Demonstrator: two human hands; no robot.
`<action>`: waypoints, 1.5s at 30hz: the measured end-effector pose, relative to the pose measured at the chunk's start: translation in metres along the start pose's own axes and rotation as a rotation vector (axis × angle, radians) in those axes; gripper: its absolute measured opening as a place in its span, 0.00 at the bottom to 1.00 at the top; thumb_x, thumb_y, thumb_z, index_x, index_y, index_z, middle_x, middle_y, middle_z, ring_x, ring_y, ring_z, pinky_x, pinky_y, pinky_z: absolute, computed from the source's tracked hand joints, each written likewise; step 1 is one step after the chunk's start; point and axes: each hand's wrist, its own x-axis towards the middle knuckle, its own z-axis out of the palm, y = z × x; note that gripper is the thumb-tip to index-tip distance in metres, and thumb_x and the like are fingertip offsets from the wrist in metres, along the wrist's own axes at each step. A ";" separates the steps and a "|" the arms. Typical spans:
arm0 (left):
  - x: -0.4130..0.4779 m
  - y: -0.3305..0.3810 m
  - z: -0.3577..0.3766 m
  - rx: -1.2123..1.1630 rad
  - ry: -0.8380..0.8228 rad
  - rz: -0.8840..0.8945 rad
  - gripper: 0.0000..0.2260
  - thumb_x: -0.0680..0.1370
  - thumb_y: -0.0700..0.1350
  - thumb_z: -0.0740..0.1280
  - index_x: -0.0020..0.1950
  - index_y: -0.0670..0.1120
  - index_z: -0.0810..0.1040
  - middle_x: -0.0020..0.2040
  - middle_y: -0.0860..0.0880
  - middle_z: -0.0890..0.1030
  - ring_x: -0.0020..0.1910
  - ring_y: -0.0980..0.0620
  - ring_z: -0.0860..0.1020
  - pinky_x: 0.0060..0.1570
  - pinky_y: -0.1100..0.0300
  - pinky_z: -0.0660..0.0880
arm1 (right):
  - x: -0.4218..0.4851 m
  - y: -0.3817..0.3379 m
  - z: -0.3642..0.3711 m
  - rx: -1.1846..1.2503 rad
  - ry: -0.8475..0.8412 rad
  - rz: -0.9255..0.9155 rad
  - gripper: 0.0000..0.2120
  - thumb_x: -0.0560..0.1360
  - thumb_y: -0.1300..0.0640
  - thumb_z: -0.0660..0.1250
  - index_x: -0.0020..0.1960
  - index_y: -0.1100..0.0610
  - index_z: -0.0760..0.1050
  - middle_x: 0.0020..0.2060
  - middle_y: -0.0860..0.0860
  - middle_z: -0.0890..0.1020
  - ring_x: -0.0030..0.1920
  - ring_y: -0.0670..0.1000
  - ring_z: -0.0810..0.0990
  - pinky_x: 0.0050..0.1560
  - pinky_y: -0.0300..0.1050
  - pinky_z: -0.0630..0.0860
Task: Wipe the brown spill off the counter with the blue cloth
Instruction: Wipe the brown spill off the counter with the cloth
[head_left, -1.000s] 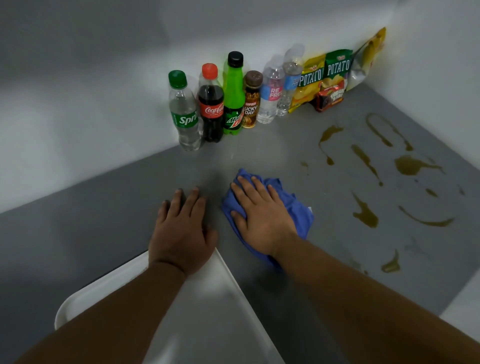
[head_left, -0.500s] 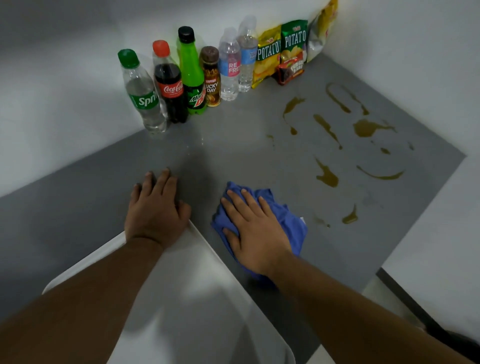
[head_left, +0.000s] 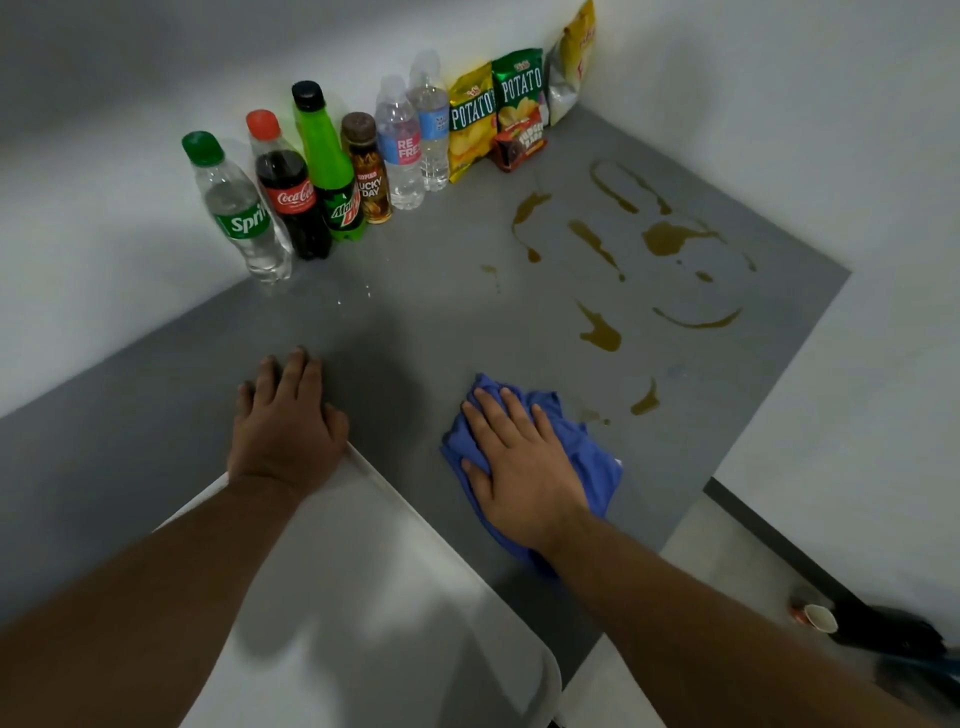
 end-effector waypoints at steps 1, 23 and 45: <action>0.000 0.001 0.000 -0.005 0.007 0.002 0.32 0.76 0.52 0.51 0.77 0.39 0.68 0.80 0.39 0.67 0.78 0.33 0.64 0.75 0.34 0.62 | -0.010 0.002 0.002 -0.005 -0.004 -0.039 0.31 0.85 0.39 0.43 0.85 0.50 0.49 0.84 0.47 0.49 0.84 0.52 0.42 0.82 0.57 0.43; -0.043 0.147 0.022 -0.199 -0.065 0.179 0.22 0.76 0.43 0.68 0.70 0.41 0.75 0.78 0.40 0.70 0.79 0.38 0.65 0.78 0.37 0.59 | -0.111 0.077 0.010 0.003 -0.015 -0.079 0.30 0.85 0.36 0.47 0.84 0.43 0.48 0.84 0.42 0.48 0.83 0.47 0.41 0.82 0.53 0.38; -0.029 0.163 0.062 -0.064 0.134 0.172 0.27 0.77 0.57 0.57 0.72 0.45 0.69 0.77 0.40 0.70 0.78 0.36 0.65 0.75 0.27 0.59 | -0.047 0.098 -0.011 -0.001 0.015 0.182 0.33 0.84 0.35 0.41 0.85 0.47 0.47 0.84 0.46 0.47 0.83 0.53 0.40 0.81 0.63 0.44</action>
